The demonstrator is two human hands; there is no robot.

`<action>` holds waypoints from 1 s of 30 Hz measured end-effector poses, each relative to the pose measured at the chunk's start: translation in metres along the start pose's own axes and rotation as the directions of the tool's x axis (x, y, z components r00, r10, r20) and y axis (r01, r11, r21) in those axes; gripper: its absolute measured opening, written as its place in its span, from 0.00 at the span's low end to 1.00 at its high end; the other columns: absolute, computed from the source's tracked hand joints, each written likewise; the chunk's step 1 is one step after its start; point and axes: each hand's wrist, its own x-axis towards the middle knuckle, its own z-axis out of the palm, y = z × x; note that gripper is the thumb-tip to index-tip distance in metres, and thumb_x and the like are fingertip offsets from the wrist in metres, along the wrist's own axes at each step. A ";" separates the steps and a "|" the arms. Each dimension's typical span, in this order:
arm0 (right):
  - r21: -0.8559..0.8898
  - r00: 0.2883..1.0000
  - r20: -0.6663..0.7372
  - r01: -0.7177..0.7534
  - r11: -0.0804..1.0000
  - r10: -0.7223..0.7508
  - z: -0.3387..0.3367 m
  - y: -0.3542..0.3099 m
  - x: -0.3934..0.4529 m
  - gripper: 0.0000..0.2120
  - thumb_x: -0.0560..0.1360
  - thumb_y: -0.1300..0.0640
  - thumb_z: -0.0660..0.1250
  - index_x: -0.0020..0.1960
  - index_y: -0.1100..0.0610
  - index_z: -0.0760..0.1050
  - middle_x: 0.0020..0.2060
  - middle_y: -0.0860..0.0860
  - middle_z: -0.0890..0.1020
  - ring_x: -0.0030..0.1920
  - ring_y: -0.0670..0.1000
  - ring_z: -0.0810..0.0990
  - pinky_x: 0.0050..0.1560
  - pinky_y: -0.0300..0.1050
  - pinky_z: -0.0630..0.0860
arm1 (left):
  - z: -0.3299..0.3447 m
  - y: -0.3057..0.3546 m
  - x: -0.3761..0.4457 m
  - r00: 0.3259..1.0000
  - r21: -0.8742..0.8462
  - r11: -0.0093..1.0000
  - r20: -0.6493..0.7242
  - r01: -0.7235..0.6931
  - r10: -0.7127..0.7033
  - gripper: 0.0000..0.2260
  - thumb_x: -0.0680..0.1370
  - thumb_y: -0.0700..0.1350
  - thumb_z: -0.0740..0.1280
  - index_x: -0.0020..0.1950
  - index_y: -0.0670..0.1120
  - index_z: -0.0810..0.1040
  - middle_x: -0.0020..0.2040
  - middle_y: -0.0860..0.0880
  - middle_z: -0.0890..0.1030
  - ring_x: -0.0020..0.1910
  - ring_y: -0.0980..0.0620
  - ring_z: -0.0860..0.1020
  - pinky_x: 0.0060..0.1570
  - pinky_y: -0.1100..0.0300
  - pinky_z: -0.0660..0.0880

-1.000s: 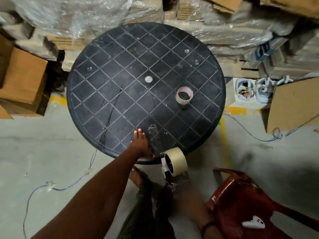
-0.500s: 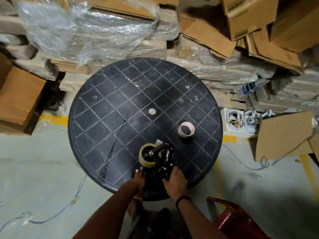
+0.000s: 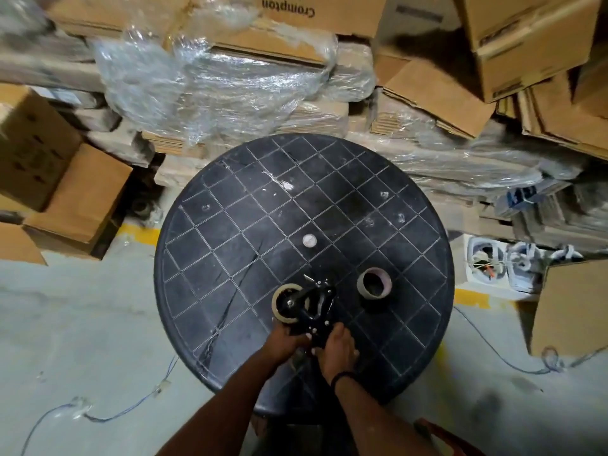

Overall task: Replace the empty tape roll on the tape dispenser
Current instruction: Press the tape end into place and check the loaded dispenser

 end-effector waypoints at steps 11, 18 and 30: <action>0.055 0.976 0.057 0.207 0.977 -0.210 -0.034 0.030 0.055 0.21 0.74 0.43 0.69 0.56 0.58 0.73 0.57 0.58 0.75 0.58 0.61 0.79 0.57 0.55 0.76 | 0.029 0.071 -0.026 0.905 -0.316 0.932 -0.317 0.180 -0.282 0.17 0.75 0.38 0.72 0.60 0.52 0.73 0.46 0.53 0.78 0.42 0.52 0.77 0.40 0.59 0.75; 0.463 0.927 0.150 0.241 0.853 -0.343 -0.110 0.021 0.051 0.28 0.65 0.55 0.75 0.64 0.58 0.77 0.54 0.55 0.84 0.55 0.54 0.82 0.56 0.41 0.74 | 0.010 0.123 -0.042 0.809 -0.451 0.884 -0.562 -0.126 -0.172 0.27 0.76 0.57 0.71 0.73 0.50 0.71 0.71 0.48 0.73 0.69 0.47 0.72 0.69 0.40 0.68; 0.906 0.668 0.417 -0.253 0.338 -0.617 -0.205 -0.010 0.036 0.20 0.80 0.50 0.67 0.58 0.68 0.78 0.53 0.66 0.83 0.38 0.55 0.80 0.38 0.45 0.76 | -0.009 0.212 -0.043 0.928 -0.442 0.881 -0.373 -0.171 -0.007 0.26 0.71 0.60 0.75 0.56 0.40 0.81 0.50 0.39 0.86 0.43 0.47 0.84 0.43 0.53 0.80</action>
